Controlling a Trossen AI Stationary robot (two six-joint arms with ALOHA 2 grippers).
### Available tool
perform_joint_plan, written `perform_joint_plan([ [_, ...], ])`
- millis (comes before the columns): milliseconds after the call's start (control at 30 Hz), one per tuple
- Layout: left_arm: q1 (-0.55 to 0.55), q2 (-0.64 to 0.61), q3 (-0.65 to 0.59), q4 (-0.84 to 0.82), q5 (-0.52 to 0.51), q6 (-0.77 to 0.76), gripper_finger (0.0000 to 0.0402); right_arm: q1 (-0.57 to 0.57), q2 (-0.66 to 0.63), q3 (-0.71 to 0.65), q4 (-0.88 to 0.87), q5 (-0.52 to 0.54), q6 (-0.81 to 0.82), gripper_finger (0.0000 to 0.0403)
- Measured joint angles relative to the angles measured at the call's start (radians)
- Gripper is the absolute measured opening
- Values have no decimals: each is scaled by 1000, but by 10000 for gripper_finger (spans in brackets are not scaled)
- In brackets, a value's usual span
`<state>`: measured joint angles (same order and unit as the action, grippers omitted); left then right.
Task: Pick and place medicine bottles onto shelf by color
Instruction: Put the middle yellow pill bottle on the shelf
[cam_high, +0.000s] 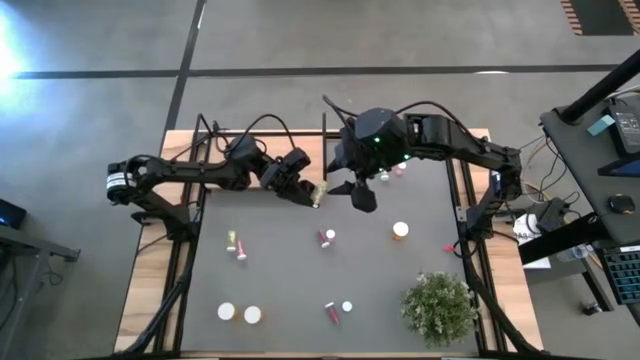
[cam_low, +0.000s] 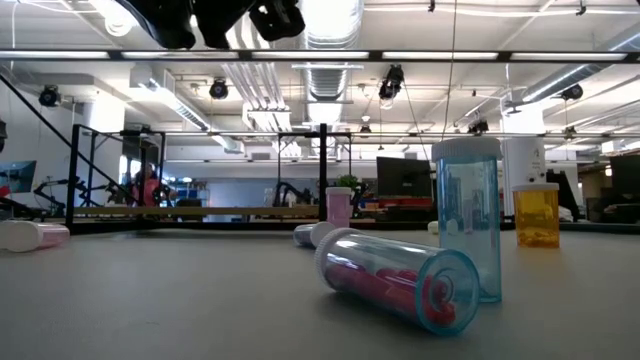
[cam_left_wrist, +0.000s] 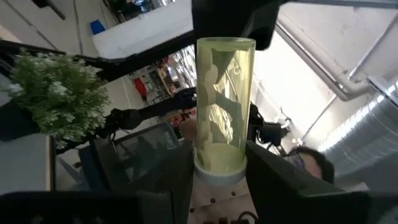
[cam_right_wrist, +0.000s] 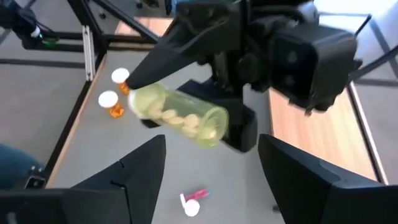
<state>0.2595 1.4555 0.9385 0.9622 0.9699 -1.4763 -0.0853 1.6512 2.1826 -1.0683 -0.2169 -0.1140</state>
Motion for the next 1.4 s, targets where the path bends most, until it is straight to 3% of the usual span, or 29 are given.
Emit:
perform_joint_plan([
  [100,-6,0,15,1,16,12,116,0,1,0,40,-14,-3,249],
  [267,-7,0,37,-1,16,46,116,0,10,0,99,-127,16,249],
  [500,-7,0,41,-1,12,72,116,0,15,0,139,-133,29,244],
  [700,-8,1,46,-1,12,101,116,0,15,0,166,-203,63,221],
  [1400,-6,-5,89,-2,18,132,116,0,15,0,169,-250,96,131],
])
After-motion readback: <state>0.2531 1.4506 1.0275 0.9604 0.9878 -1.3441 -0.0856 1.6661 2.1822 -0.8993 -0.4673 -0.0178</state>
